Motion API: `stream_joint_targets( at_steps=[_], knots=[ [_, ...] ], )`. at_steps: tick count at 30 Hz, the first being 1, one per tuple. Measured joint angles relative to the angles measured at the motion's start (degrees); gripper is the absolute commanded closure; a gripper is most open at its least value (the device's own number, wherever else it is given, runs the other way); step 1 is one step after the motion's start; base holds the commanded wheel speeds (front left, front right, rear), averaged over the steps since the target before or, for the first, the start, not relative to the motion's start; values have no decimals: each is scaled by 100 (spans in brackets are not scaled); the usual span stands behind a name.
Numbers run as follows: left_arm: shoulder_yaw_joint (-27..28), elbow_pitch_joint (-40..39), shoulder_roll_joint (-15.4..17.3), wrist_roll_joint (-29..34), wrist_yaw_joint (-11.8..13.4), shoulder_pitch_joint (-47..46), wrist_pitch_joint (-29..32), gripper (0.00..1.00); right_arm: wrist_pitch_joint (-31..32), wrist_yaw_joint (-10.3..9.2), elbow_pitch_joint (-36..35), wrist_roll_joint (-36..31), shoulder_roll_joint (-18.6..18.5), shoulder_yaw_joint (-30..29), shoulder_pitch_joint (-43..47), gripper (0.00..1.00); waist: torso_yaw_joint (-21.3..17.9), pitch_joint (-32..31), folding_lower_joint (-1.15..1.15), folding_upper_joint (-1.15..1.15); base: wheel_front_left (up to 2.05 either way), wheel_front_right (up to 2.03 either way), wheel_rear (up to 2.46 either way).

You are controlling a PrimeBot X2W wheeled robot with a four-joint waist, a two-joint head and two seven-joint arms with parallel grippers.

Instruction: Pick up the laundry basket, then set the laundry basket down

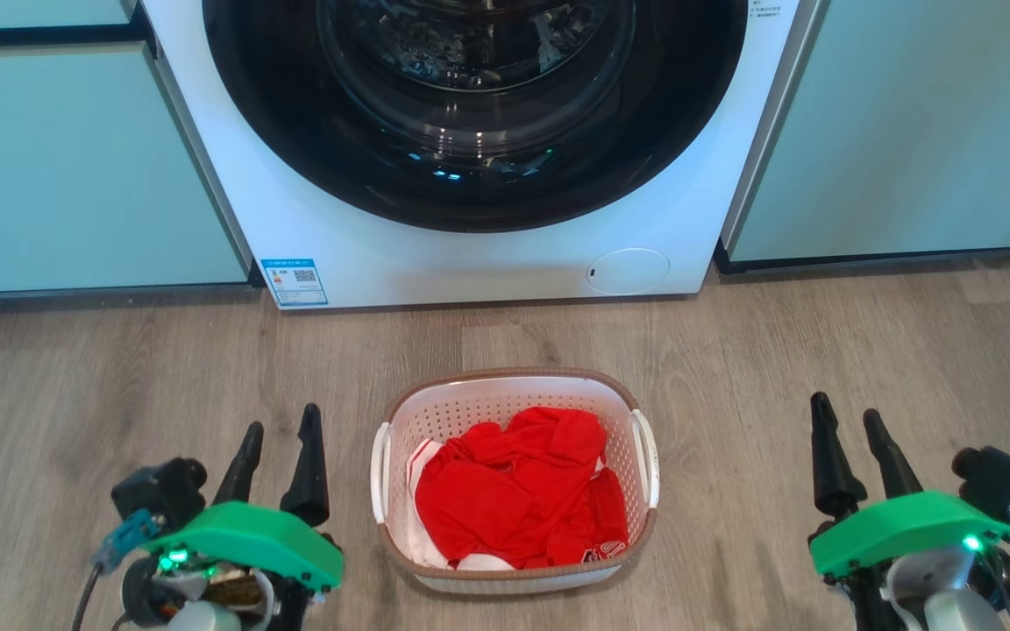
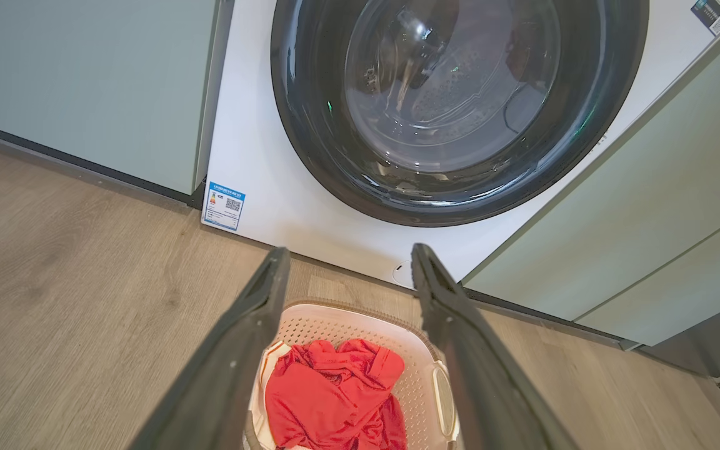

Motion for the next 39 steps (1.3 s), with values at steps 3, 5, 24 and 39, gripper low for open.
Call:
stream_joint_targets(
  at_steps=[3, 5, 24, 39],
  knots=[
    [-7, -7, 0, 103, 3, 0, -36, 0, -26, 0, -19, -136, -1, 19, 10, 0, 0, 1, 0, 0, 0, 0, 0],
    [-16, -12, 0, 232, 45, 1, -56, 0, -53, 0, -48, -275, -2, 41, 40, 0, -2, 4, 0, 0, 0, 0, 0],
    [-99, -94, -97, 1422, -8, 155, -376, 0, -364, 0, -214, -1568, -11, 181, 77, 0, -9, 11, 0, 0, 0, 0, 0],
    [-132, -163, -156, 2407, -14, 233, -600, 0, -637, 0, -342, -2597, -18, 321, 133, 0, -20, 3, 0, 0, 0, 0, 0]
  ],
)
